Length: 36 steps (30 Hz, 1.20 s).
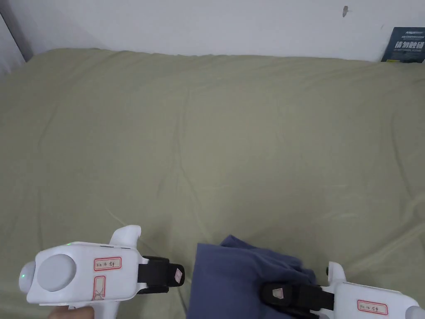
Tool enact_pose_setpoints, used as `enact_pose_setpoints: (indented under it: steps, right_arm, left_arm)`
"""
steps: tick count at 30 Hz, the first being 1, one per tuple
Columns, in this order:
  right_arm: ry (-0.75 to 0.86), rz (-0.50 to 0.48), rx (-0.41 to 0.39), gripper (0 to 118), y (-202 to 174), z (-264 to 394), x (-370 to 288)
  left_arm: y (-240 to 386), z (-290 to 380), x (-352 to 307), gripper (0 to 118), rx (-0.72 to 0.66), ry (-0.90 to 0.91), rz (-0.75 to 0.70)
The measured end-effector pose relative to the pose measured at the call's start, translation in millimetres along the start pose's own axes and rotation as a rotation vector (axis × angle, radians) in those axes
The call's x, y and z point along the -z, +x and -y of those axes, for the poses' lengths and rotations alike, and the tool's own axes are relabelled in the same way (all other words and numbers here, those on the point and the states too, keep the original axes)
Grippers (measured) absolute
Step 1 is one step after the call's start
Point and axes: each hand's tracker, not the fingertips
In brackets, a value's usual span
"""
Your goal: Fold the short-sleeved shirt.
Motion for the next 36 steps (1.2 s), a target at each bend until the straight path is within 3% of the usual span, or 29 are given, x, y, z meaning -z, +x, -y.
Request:
enact_pose_setpoints:
  steps: [1, 3, 4, 5, 6, 9, 13, 15, 16, 17, 18, 19, 21, 29, 36]
  right_arm:
    - [0.000, -0.002, 0.013, 1, 1, -1, 0]
    - [-0.001, -0.001, 0.014, 1, 1, 0, 0]
    - [0.000, 0.000, 0.011, 1, 0, 1, 0]
    - [0.002, 0.000, 0.012, 1, 0, 1, -1]
    - [0.004, 0.000, 0.015, 1, 0, 1, -1]
    - [0.002, 0.002, 0.018, 1, 1, 0, -1]
    - [0.000, 0.013, 0.017, 1, -2, 0, 0]
    - [-0.002, 0.020, 0.016, 1, -2, 0, 1]
    - [-0.002, 0.026, 0.013, 1, -3, -1, 1]
    - [-0.001, 0.039, 0.008, 1, -7, 0, 1]
    - [0.001, 0.060, -0.007, 1, -11, 0, 0]
    - [0.003, 0.083, -0.032, 1, -16, 0, -1]
    - [-0.012, 0.183, -0.109, 1, -29, -1, 0]
    - [0.075, 0.483, -0.408, 1, -92, 11, -17]
    - [0.177, 0.598, -0.515, 1, -117, 17, -54]
  left_arm:
    - [-1, -2, 4, 37, -0.007, -0.023, 0.035]
    - [-10, -7, 15, 114, -0.018, -0.085, 0.117]
    - [-15, -8, 25, 116, -0.022, -0.136, 0.171]
    - [-16, -8, 34, 116, -0.034, -0.169, 0.175]
    - [-16, -8, 40, 116, -0.072, -0.086, 0.213]
    - [-29, 3, 76, 116, -0.065, -0.165, 0.168]
    - [-19, -11, 83, 115, -0.084, -0.141, 0.326]
    - [-16, -10, 92, 114, -0.084, -0.157, 0.313]
    - [-15, -10, 92, 101, -0.078, -0.154, 0.309]
    - [-15, -10, 88, 78, -0.087, -0.138, 0.301]
    - [-16, -10, 85, 34, -0.081, -0.132, 0.240]
    - [-19, -11, 90, 22, -0.064, -0.139, 0.170]
    - [-28, -7, 91, 22, -0.139, -0.164, 0.280]
    - [-31, -19, 73, 22, -0.107, -0.126, 0.240]
    - [-66, -38, 2, 22, -0.107, -0.059, 0.132]
